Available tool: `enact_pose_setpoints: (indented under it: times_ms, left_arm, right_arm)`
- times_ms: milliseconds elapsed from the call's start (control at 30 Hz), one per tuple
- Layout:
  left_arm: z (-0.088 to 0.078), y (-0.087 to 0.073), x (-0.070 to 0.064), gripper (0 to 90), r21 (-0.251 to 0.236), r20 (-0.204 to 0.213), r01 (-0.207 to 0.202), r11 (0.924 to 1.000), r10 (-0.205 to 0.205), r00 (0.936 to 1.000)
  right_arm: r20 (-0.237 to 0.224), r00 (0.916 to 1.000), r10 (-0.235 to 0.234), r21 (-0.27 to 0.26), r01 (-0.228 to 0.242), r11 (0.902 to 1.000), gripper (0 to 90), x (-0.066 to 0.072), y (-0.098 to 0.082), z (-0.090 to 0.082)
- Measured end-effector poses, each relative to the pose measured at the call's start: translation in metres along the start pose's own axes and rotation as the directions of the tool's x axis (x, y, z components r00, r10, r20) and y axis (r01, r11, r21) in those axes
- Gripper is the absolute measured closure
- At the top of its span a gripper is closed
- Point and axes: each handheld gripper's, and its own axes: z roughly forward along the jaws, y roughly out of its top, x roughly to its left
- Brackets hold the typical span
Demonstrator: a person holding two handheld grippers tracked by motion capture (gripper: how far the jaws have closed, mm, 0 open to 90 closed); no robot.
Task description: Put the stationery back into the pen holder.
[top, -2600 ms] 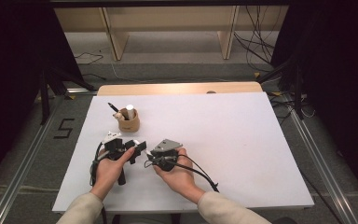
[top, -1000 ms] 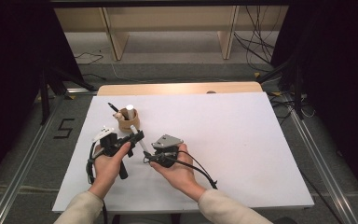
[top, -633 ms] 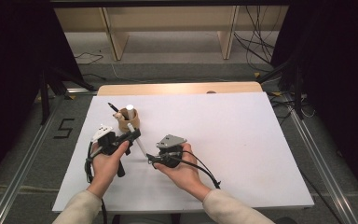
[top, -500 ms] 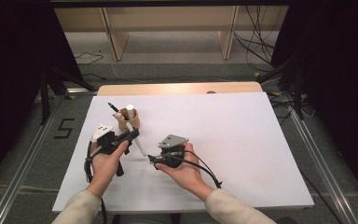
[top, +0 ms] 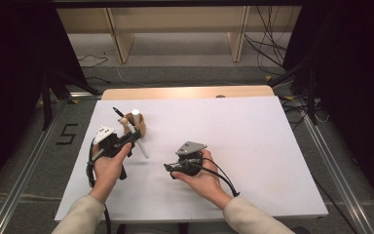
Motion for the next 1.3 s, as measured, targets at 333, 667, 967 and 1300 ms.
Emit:
enact_pose_setpoints:
  times_ms: [333,667,967,1300]
  left_arm:
    - [0.002,0.004,0.002,77.9,-0.008,-0.011,-0.005,1.0000,0.005,0.9999]
    - [0.004,0.008,0.003,77.9,-0.011,-0.021,-0.011,0.9999,0.011,0.9997]
    - [0.006,0.014,0.004,77.9,-0.027,-0.035,-0.027,0.9993,0.026,0.9990]
    - [0.008,0.027,0.010,77.9,-0.061,-0.053,-0.022,0.9979,0.019,0.9984]
  right_arm:
    - [-0.012,0.9999,-0.001,0.014,0.001,0.9999,33.5,-0.006,-0.010,-0.012]
    - [-0.001,0.9999,0.014,0.009,-0.014,0.9999,33.3,-0.020,-0.023,-0.034]
    - [0.012,0.9993,0.035,0.008,-0.036,0.9993,32.9,-0.032,-0.035,-0.052]
    - [0.025,0.9983,0.053,0.017,-0.053,0.9984,32.7,-0.037,-0.046,-0.063]
